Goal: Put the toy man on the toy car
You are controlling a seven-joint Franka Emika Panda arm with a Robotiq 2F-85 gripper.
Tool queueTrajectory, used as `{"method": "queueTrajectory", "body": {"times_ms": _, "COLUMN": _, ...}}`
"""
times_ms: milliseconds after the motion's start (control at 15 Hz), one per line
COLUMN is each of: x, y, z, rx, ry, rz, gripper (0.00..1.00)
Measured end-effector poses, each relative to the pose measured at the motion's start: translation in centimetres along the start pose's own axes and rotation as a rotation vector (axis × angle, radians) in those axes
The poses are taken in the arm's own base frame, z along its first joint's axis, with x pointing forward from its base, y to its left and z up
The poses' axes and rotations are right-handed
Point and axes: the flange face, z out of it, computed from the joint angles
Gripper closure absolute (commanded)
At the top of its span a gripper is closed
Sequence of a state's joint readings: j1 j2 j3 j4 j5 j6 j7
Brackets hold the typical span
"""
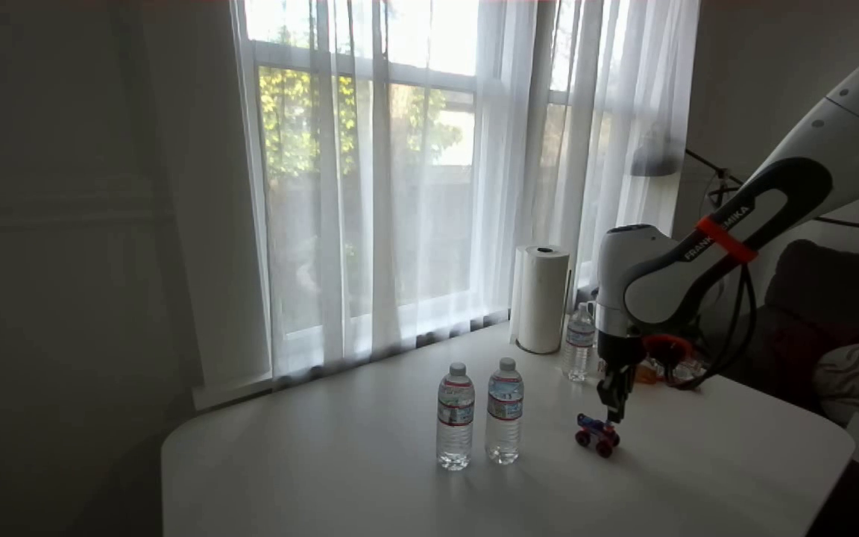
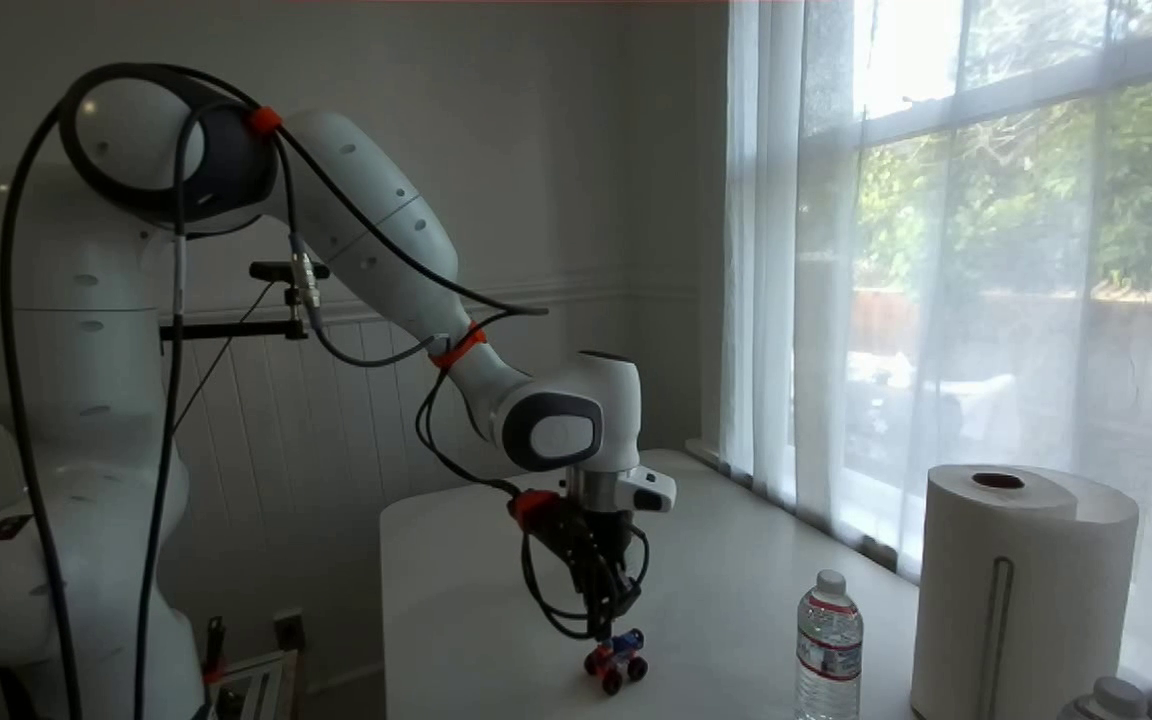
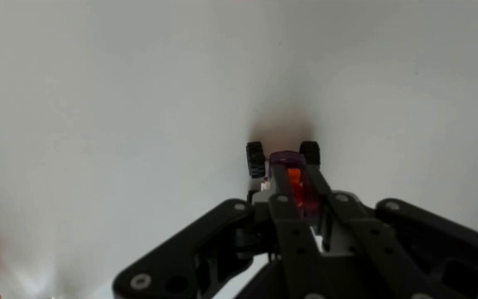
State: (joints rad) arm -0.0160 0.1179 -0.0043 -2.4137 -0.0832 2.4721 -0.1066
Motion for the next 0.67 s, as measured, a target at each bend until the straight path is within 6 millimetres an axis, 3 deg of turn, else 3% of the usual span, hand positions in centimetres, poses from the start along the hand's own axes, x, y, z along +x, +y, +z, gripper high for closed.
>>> {"method": "queueTrajectory", "body": {"times_ms": 467, "x": 0.09, "y": 0.01, "z": 0.02, "rx": 0.002, "ry": 0.002, "rz": 0.002, "gripper": 0.97}}
{"method": "queueTrajectory", "body": {"times_ms": 600, "x": 0.18, "y": 0.03, "z": 0.02, "rx": 0.002, "ry": 0.002, "rz": 0.003, "gripper": 0.81}}
{"method": "queueTrajectory", "body": {"times_ms": 667, "x": 0.26, "y": 0.04, "z": 0.00, "rx": 0.002, "ry": 0.003, "rz": 0.003, "gripper": 0.60}}
